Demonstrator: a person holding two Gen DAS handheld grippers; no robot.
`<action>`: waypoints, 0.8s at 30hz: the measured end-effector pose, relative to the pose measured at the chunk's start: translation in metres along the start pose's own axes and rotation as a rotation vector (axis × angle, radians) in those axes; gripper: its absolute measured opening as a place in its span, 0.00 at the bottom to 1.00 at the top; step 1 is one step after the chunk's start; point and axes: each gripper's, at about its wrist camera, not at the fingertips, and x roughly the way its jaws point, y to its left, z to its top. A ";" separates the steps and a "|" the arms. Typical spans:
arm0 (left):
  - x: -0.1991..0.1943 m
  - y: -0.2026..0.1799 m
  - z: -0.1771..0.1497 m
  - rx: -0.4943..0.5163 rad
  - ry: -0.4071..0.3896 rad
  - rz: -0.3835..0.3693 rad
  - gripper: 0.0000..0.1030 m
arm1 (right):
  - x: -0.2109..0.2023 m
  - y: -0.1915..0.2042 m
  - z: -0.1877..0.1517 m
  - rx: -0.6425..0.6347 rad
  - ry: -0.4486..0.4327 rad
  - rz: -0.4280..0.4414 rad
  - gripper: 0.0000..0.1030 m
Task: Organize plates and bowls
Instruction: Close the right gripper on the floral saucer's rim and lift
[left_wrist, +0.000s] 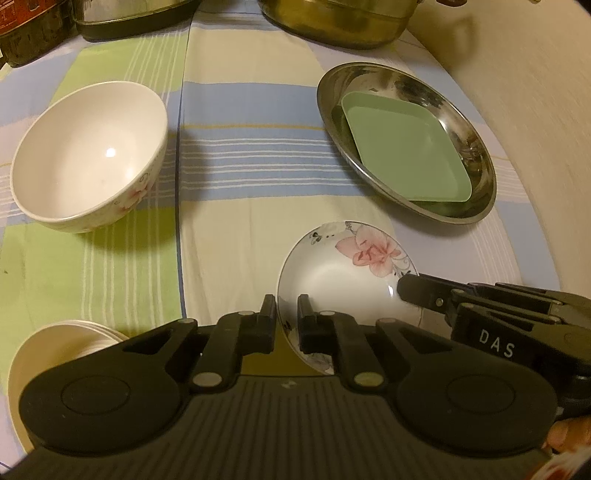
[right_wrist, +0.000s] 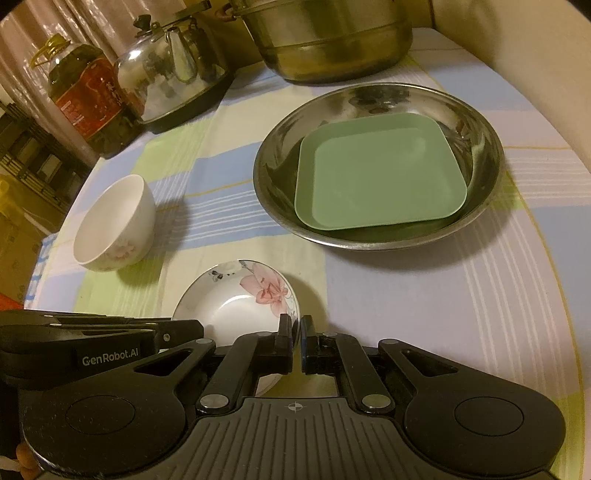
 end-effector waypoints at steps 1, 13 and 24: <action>-0.001 0.000 0.000 -0.001 -0.002 0.000 0.09 | -0.001 0.001 0.001 -0.003 -0.001 -0.002 0.04; -0.019 -0.007 0.005 -0.001 -0.028 -0.005 0.08 | -0.015 0.001 0.008 0.006 -0.014 0.007 0.04; -0.035 -0.026 0.023 0.035 -0.071 -0.019 0.08 | -0.038 -0.005 0.022 0.024 -0.056 0.006 0.04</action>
